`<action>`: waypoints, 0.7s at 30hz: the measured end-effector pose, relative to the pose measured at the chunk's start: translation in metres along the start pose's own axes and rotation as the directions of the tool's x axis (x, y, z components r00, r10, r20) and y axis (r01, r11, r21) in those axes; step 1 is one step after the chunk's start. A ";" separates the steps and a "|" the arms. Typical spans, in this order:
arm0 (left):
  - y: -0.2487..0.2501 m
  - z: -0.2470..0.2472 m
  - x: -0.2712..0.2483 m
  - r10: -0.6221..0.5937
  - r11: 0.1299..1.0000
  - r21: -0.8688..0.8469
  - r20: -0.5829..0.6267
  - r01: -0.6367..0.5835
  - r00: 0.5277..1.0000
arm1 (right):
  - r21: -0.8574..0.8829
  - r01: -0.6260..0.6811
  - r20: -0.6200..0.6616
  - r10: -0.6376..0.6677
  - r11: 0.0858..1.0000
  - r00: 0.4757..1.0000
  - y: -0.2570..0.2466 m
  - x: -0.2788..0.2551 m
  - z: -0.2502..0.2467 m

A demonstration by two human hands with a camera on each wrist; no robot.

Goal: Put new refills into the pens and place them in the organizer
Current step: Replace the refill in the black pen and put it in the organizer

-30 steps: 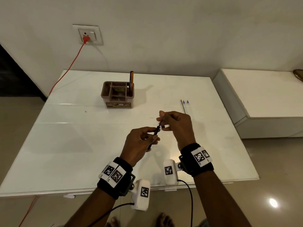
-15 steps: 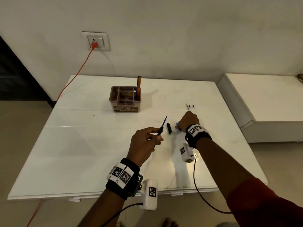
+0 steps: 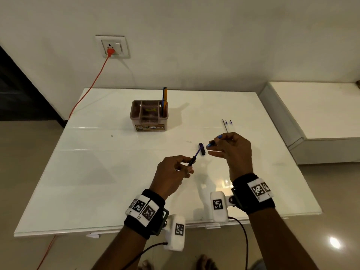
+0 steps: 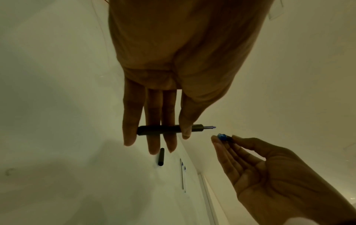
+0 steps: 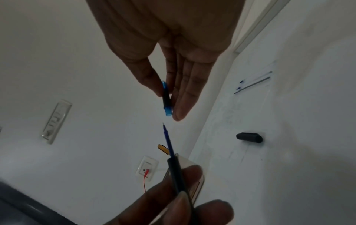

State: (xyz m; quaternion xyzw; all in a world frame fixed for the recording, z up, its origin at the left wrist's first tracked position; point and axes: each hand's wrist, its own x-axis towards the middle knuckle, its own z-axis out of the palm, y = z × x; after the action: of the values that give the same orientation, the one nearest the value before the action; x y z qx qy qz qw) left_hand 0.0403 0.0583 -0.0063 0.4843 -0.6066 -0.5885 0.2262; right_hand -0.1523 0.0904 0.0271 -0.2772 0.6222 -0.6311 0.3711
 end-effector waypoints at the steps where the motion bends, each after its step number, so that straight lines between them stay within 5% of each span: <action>1: 0.000 -0.002 0.000 -0.002 1.000 0.000 -0.004 0.002 1.000 | 0.018 0.006 -0.003 -0.006 1.000 1.000 0.000 0.000 0.003; 21: 0.002 0.005 0.002 0.000 1.000 0.017 -0.017 0.001 1.000 | -0.121 0.067 0.003 -0.067 0.990 0.998 0.000 0.010 0.015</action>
State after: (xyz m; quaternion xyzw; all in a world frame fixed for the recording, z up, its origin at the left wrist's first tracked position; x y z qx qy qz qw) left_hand 0.0346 0.0593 -0.0064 0.4914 -0.6096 -0.5791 0.2270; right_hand -0.1459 0.0731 0.0267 -0.3197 0.6498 -0.6045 0.3318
